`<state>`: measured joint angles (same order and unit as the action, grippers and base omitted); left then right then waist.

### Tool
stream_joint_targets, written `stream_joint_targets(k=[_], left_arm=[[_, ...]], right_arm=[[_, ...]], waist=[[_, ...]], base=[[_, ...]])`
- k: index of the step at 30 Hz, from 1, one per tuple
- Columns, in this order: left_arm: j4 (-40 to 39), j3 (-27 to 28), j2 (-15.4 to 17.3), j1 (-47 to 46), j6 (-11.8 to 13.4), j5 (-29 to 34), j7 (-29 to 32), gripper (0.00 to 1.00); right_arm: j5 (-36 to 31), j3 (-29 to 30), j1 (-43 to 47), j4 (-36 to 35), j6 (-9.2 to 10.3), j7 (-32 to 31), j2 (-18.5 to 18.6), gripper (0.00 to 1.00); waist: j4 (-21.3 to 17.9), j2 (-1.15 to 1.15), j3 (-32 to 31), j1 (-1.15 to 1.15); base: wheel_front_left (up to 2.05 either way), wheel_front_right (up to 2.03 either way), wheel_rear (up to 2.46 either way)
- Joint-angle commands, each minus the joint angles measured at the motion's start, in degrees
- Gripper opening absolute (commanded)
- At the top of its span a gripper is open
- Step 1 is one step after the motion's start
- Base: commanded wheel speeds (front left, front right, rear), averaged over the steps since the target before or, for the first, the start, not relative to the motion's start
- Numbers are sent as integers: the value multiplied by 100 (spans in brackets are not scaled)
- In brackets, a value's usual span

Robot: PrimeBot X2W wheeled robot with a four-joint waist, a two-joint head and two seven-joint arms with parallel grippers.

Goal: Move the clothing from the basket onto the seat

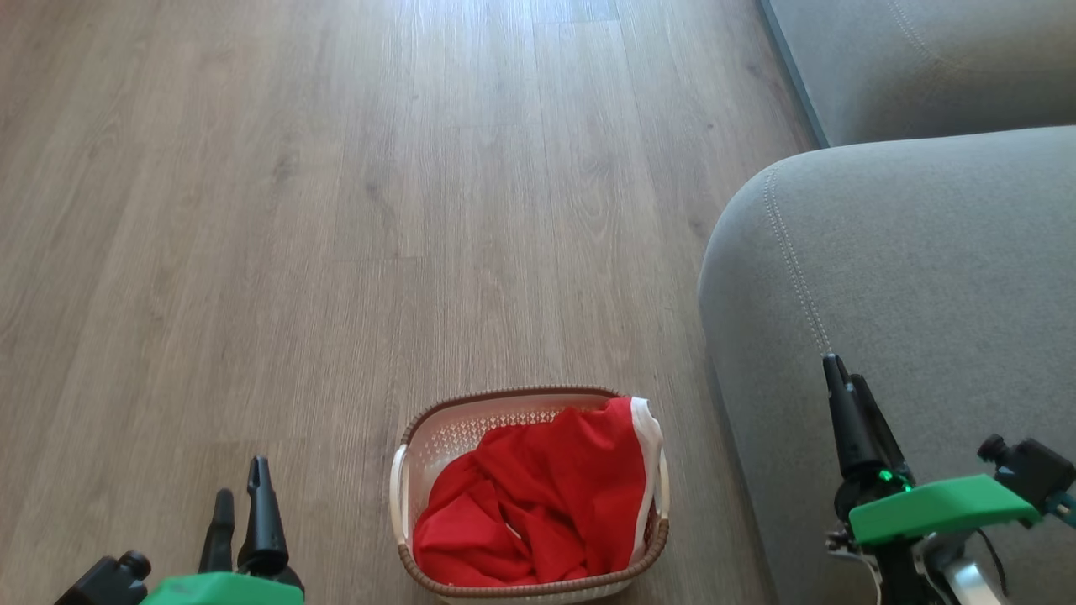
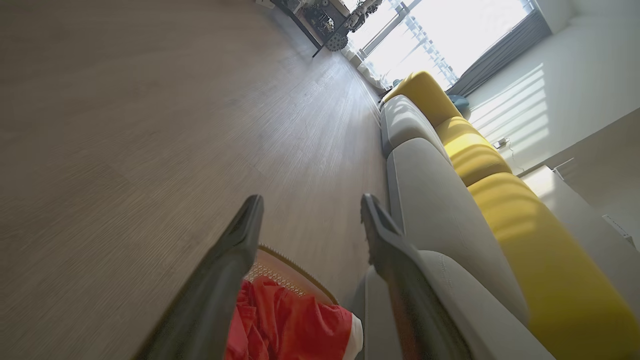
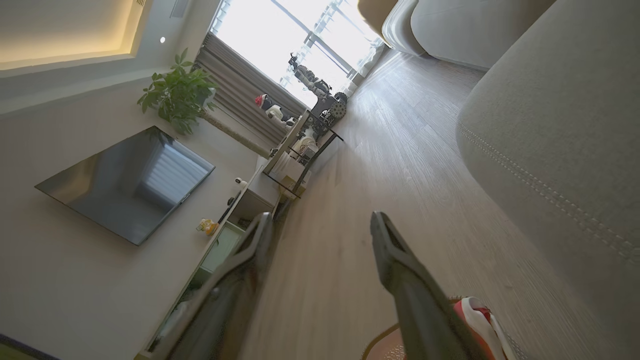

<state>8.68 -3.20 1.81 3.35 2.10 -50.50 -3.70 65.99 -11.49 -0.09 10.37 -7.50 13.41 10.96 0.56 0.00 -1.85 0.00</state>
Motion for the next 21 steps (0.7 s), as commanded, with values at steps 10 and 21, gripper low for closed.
stream_joint_targets(k=[10,21], left_arm=[[-189,-9,87,19,73,1085,-274,100],[-149,-78,93,120,124,1789,-443,100]], right_arm=[[-1275,143,-6,-137,1,89,-147,100],[-2101,259,60,-146,1,103,-277,100]], waist=[[17,0,-50,0],[14,0,-90,0]], base=[[0,0,0],[0,0,0]])
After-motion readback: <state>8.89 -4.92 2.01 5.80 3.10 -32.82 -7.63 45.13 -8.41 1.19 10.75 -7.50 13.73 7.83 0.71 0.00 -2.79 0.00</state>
